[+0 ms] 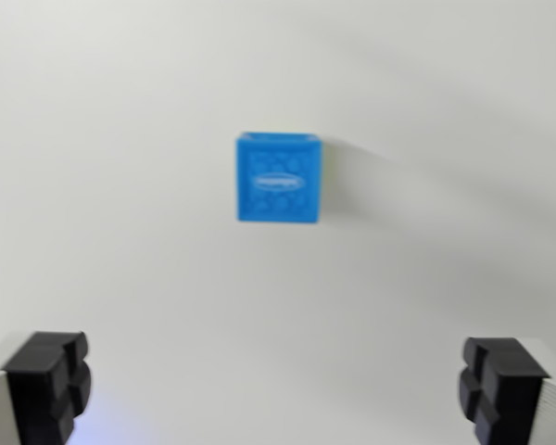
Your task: Stack cube
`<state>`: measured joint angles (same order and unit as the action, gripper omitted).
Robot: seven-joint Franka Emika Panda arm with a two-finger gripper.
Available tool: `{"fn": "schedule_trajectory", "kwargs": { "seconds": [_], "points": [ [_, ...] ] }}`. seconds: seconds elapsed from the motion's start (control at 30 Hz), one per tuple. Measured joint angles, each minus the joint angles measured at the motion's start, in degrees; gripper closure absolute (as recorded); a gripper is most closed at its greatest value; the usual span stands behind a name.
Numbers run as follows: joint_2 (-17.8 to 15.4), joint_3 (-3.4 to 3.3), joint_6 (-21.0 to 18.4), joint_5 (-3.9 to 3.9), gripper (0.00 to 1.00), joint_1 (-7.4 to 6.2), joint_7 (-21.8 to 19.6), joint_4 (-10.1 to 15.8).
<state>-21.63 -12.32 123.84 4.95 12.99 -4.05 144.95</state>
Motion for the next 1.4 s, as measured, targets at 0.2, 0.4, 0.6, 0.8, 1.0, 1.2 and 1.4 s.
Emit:
{"fn": "schedule_trajectory", "kwargs": {
  "seconds": [0.2,0.4,0.6,0.8,1.0,1.2,1.4],
  "points": [
    [-1.28,0.22,-3.21,0.02,0.00,0.00,-0.09,-1.91],
    [-2.21,0.44,-5.85,0.02,0.00,0.00,-0.15,-3.61],
    [-2.82,0.60,-7.87,0.02,0.00,0.00,-0.18,-5.02],
    [-3.20,0.73,-9.36,0.02,0.00,0.00,-0.20,-6.11],
    [-3.34,0.79,-9.95,0.02,0.00,0.00,-0.21,-6.58],
    [-3.34,0.79,-9.95,0.02,0.00,0.00,-0.21,-6.59],
    [-3.34,0.79,-9.95,0.02,0.00,0.00,-0.21,-6.59]
  ]
}}
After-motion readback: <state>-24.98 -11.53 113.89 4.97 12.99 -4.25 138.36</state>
